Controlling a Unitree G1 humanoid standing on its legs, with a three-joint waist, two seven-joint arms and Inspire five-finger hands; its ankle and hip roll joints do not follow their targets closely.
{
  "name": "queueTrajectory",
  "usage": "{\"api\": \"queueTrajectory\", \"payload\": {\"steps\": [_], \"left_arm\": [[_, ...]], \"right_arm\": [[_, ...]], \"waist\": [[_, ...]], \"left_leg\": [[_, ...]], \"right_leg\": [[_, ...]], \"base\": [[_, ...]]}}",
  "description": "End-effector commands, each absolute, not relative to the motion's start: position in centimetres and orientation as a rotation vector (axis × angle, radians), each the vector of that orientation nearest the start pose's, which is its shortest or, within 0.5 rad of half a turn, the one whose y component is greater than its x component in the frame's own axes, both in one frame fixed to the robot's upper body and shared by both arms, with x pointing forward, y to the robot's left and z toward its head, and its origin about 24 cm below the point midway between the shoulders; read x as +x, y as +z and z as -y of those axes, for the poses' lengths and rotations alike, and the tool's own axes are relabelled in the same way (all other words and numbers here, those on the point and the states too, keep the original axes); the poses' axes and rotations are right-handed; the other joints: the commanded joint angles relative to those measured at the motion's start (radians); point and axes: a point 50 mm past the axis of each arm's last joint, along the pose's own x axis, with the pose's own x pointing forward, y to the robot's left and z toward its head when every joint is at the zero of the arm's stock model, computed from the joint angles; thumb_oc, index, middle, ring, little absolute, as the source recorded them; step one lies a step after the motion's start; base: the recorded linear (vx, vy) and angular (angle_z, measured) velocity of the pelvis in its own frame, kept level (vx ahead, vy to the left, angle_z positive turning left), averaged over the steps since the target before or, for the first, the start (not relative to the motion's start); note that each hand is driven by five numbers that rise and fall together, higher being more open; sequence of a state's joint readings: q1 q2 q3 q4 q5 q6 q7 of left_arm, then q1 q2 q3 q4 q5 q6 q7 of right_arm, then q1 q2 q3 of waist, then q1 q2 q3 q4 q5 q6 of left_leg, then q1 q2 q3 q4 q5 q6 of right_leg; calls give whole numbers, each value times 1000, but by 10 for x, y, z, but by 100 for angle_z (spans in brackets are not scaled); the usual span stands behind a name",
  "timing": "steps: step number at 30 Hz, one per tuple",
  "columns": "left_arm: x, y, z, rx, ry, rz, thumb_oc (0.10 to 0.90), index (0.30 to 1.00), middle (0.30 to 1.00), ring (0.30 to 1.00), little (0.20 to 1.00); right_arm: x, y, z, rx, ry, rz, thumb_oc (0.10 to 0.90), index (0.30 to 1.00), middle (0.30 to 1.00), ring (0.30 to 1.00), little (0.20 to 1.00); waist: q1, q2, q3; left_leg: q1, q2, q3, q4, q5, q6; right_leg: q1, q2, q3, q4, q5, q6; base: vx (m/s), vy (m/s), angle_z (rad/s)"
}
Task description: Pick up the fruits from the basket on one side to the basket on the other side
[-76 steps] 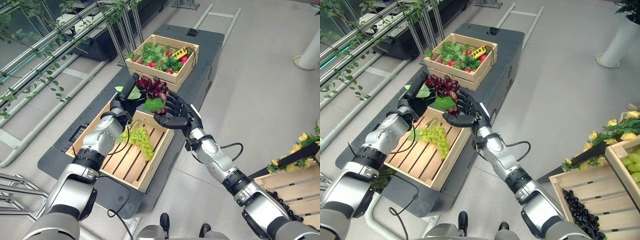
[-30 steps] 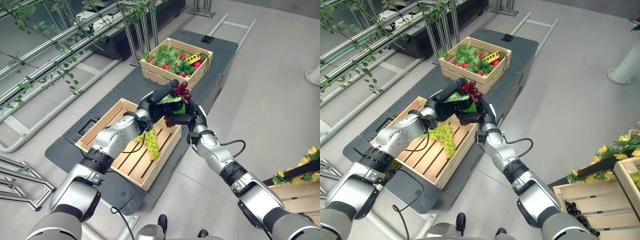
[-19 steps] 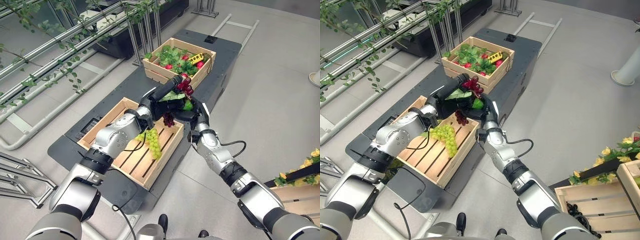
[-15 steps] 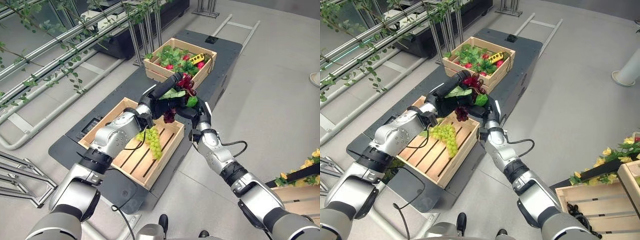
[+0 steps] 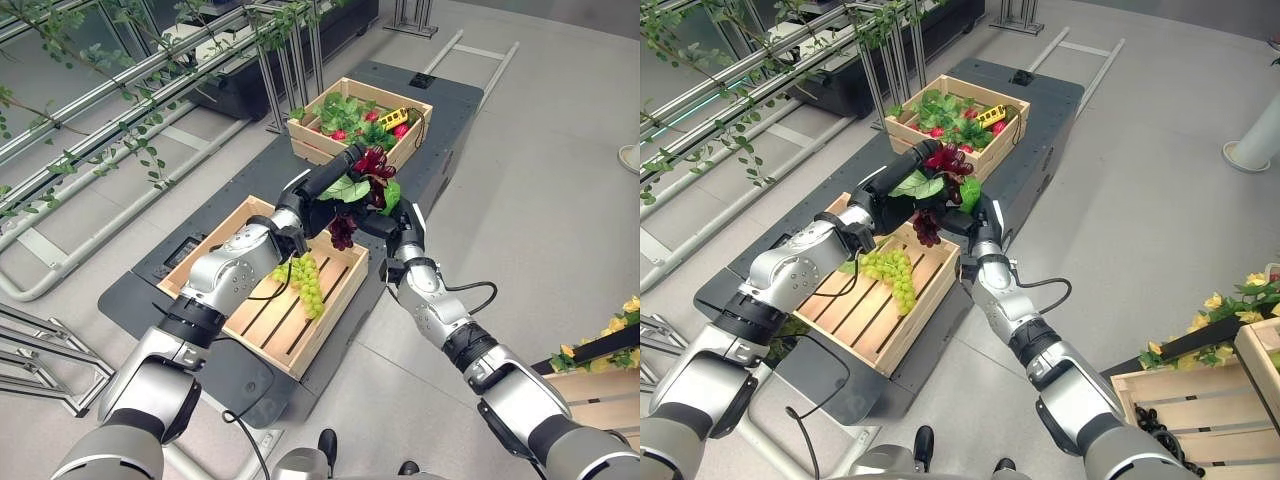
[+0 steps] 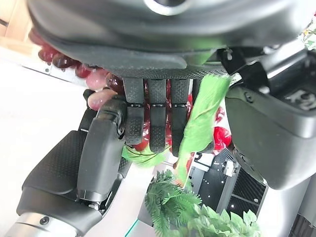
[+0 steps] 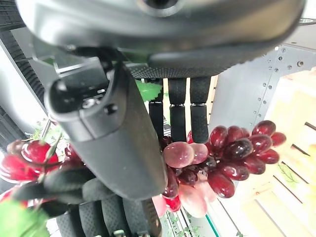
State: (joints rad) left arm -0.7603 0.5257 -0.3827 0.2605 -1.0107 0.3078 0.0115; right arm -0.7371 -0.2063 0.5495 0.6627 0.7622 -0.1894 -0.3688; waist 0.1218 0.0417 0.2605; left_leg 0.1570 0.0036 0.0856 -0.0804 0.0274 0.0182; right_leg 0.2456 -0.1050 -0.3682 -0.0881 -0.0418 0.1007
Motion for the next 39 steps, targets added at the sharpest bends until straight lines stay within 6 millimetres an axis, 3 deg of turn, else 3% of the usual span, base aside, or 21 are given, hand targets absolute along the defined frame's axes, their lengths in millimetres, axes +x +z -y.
{"api": "queueTrajectory", "payload": {"steps": [1, 8, 22, 29, 34, 39], "left_arm": [[381, 185, -154, -273, -293, 52, 800, 900, 900, 900, 900], [377, 200, -165, -185, -302, 158, 800, 900, 900, 900, 900], [352, 227, -175, -174, -366, 318, 800, 900, 900, 900, 900], [340, 253, -196, -183, -248, 499, 800, 900, 900, 900, 900], [339, 254, -208, -215, -149, 549, 800, 900, 900, 900, 900], [340, 243, -216, -238, -89, 538, 800, 900, 900, 900, 900]], "right_arm": [[364, 143, 61, 366, 158, 265, 400, 300, 300, 300, 300], [365, 132, 78, 353, 121, 247, 400, 300, 300, 300, 300], [365, 117, 116, 304, 28, 226, 400, 300, 300, 300, 300], [365, 108, 137, 296, -11, 216, 400, 300, 300, 300, 300], [365, 105, 142, 307, -30, 211, 400, 300, 300, 300, 300], [365, 104, 147, 319, -52, 207, 400, 300, 300, 300, 300]], "waist": [[-15, 17, -209], [-17, 17, -207], [-9, 18, -204], [-1, 16, -208], [-2, 13, -208], [-5, 12, -206]], "left_leg": [[-17, 1, -8, -7, -64, -57], [-16, 2, -4, -7, -65, -58], [-12, 5, -4, -7, -69, -60], [-8, 7, -7, -7, -72, -60], [-9, 7, -11, -7, -72, -61], [-7, 8, -13, -7, -74, -62]], "right_leg": [[-38, 5, -7, 8, -14, -42], [-38, 6, -7, 9, -14, -42], [-34, 8, -8, 6, -12, -43], [-29, 8, -10, 8, -16, -44], [-29, 10, -12, 8, -16, -47], [-26, 11, -11, 5, -16, -49]], "base": [[0, 0, 0], [0, 0, 0], [0, 0, 0], [0, 0, 0], [0, 0, 0], [0, 0, 0]]}}
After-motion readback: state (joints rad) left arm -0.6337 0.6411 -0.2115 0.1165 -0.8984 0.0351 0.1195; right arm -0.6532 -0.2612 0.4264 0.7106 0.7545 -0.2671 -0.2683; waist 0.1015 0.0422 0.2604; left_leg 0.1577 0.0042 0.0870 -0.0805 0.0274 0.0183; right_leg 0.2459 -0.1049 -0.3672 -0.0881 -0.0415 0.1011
